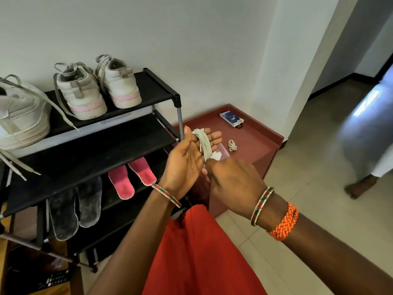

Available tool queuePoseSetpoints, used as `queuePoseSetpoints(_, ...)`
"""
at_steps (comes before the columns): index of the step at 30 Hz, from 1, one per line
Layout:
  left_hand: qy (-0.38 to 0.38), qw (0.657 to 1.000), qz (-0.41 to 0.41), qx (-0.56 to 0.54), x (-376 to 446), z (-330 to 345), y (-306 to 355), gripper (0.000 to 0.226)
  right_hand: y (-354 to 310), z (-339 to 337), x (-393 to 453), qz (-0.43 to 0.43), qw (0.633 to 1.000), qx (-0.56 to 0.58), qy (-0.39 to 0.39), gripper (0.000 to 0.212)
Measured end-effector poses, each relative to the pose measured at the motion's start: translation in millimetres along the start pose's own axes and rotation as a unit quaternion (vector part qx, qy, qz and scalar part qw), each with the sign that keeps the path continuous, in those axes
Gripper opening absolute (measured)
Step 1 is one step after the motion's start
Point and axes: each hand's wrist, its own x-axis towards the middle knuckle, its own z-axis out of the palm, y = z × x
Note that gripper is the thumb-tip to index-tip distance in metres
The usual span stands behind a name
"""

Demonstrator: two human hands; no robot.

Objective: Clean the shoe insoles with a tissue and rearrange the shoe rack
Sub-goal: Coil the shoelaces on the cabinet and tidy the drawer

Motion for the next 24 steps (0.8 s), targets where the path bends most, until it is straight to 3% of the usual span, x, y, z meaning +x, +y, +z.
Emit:
queuePoseSetpoints(4, 0.008, 1.0, -0.011, 0.024, -4, 9, -7, 0.052, -1, -16, 7, 0.01, 0.998, -0.003, 0.059, 0.021)
queuePoseSetpoints(9, -0.012, 1.0, -0.029, 0.003, -8, 13, -12, 0.042, 6, -4, 17, 0.03, 0.987, 0.08, 0.133, 0.021)
queuePoseSetpoints(13, 0.027, 0.999, -0.042, -0.009, -10, 11, -21, 0.038, 11, 14, 21, 0.09, 0.968, 0.162, 0.169, 0.007)
queuePoseSetpoints(15, 0.017, 0.998, -0.044, -0.033, -10, 9, -27, 0.046, 16, 22, 23, 0.137, 0.955, 0.203, 0.169, 0.011)
queuePoseSetpoints(18, 0.024, 0.996, -0.065, -0.059, -11, 6, -28, 0.037, 21, 29, 23, 0.18, 0.94, 0.24, 0.166, 0.018)
queuePoseSetpoints(20, 0.011, 0.995, -0.08, -0.055, -11, 2, -31, 0.051, 25, 30, 24, 0.205, 0.927, 0.281, 0.14, 0.02)
queuePoseSetpoints(24, -0.011, 0.995, -0.092, -0.039, -8, -8, -41, 0.072, 35, 27, 25, 0.282, 0.853, 0.437, 0.03, 0.025)
